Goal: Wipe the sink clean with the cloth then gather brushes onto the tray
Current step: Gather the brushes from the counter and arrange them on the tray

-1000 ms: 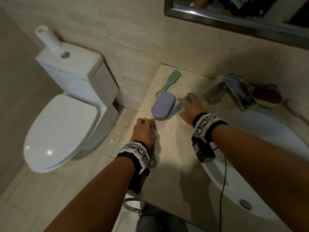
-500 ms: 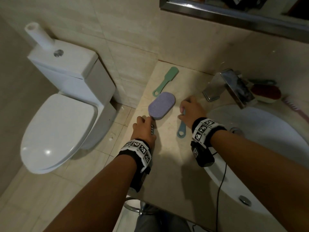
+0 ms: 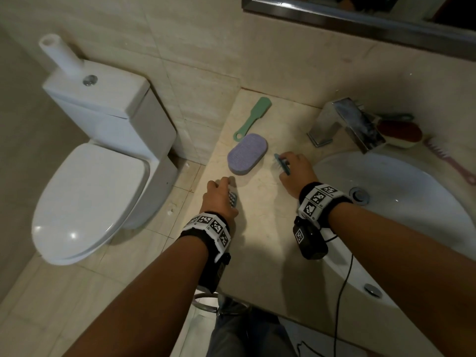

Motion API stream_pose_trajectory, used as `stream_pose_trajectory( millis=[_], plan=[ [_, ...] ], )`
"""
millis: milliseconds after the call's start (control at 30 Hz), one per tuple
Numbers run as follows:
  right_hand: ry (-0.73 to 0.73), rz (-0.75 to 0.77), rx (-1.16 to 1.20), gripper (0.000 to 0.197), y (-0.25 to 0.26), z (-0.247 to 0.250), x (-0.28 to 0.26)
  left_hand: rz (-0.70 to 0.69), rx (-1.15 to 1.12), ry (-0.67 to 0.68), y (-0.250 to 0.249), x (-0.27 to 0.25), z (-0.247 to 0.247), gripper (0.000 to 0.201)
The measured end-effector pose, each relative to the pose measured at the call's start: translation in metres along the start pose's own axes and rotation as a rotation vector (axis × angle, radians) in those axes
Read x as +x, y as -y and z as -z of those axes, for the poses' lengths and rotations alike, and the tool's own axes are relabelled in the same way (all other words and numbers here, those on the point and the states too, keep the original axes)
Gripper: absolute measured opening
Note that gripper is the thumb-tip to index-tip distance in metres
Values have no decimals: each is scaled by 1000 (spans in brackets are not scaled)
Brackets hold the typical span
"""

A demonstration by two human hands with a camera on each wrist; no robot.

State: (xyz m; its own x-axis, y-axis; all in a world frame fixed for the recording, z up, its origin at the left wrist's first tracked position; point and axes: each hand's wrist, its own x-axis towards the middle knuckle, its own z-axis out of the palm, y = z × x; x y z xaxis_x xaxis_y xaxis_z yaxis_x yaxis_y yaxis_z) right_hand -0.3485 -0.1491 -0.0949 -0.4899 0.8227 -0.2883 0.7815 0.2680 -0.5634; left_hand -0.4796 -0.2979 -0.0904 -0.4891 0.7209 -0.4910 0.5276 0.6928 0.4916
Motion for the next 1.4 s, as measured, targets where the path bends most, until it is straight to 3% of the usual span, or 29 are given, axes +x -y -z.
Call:
stream_pose_trajectory(
  millis=[133,300,400,567,1000,1167,1400],
  plan=[
    [-26,31,80,31,-5,-7,-9,0,5,-17,6,-5,-3,71],
    [41,27,117,51,-9,-5,-22,0,141,-10,8,-10,-8,61],
    [27,5,170,46,-8,-8,-25,-16,209,-22,7,-13,-12,63],
    [59,20,127,54,-12,-11,-29,-27,110,-17,7,-12,-11,50],
    [64,14,118,47,-9,-2,-42,-1,1,3,11,-21,-9,57],
    [82,41,110,46,-6,0,-47,-24,23,-11,12,-24,-10,41],
    [78,19,96,46,3,20,-64,-75,-100,34,-5,-39,7,34]
  ],
)
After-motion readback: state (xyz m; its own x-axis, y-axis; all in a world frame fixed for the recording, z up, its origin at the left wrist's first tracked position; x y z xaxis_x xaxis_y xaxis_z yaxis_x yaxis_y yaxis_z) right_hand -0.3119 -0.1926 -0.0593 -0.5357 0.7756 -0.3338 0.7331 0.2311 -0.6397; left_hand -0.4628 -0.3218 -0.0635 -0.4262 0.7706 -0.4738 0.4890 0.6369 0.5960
